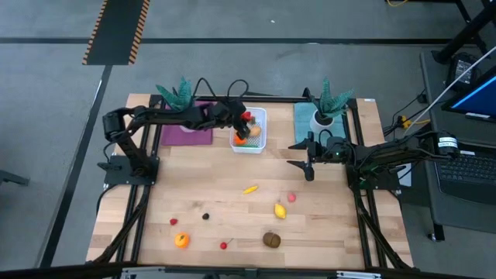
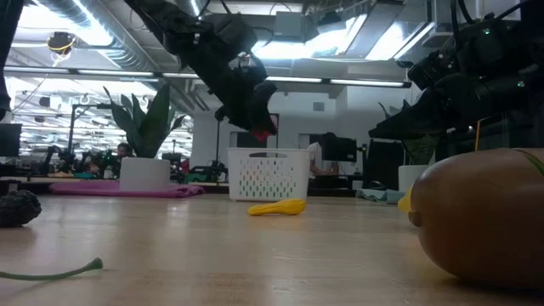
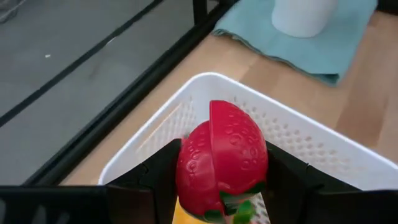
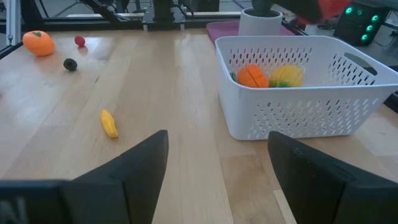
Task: Pick and placing Produce into tupperware
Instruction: Put the red strawberry into the white bin, then put the pink peach into the white bin
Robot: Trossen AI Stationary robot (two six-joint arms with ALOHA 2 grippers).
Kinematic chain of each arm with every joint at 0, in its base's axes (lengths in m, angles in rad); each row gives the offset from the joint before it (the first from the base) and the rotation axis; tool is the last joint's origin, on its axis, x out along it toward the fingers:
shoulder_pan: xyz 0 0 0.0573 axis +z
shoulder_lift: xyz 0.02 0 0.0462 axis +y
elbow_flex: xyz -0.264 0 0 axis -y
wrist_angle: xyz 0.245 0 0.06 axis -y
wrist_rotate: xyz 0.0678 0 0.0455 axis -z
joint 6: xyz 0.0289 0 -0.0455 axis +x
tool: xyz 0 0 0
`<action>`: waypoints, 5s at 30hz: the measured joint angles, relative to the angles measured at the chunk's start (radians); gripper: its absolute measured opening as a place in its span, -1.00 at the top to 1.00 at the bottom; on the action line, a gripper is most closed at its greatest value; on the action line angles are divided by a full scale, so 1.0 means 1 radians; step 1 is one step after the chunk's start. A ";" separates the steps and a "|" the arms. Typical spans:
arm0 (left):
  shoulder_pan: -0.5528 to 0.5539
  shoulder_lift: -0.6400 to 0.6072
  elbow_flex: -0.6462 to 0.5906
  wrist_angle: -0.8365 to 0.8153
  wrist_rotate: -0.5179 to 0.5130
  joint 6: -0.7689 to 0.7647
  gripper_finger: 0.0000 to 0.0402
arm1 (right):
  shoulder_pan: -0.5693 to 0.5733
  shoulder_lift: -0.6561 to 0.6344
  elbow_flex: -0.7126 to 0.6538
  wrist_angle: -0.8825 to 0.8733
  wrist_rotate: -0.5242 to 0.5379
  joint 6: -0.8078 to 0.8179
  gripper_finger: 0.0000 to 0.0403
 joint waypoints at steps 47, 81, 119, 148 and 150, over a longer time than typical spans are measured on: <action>0.078 0.180 0.032 0.057 -0.017 0.105 -0.05 | 0.000 0.000 0.000 -0.015 0.001 -0.001 -0.38; -0.446 -0.336 -0.395 0.311 -0.273 0.136 -0.23 | 0.059 0.000 0.000 -0.015 0.001 -0.108 -0.38; -0.959 -0.536 -0.706 0.470 -0.264 -0.061 -0.23 | 0.600 -0.001 0.490 -0.729 0.261 0.010 -0.38; -0.960 -0.535 -0.747 0.474 -0.004 -0.114 -0.23 | 0.739 0.507 0.898 -1.372 0.374 0.500 -0.38; -0.960 -0.535 -0.747 0.474 -0.004 -0.114 -0.23 | 0.739 0.516 0.898 -1.371 0.374 0.530 -0.38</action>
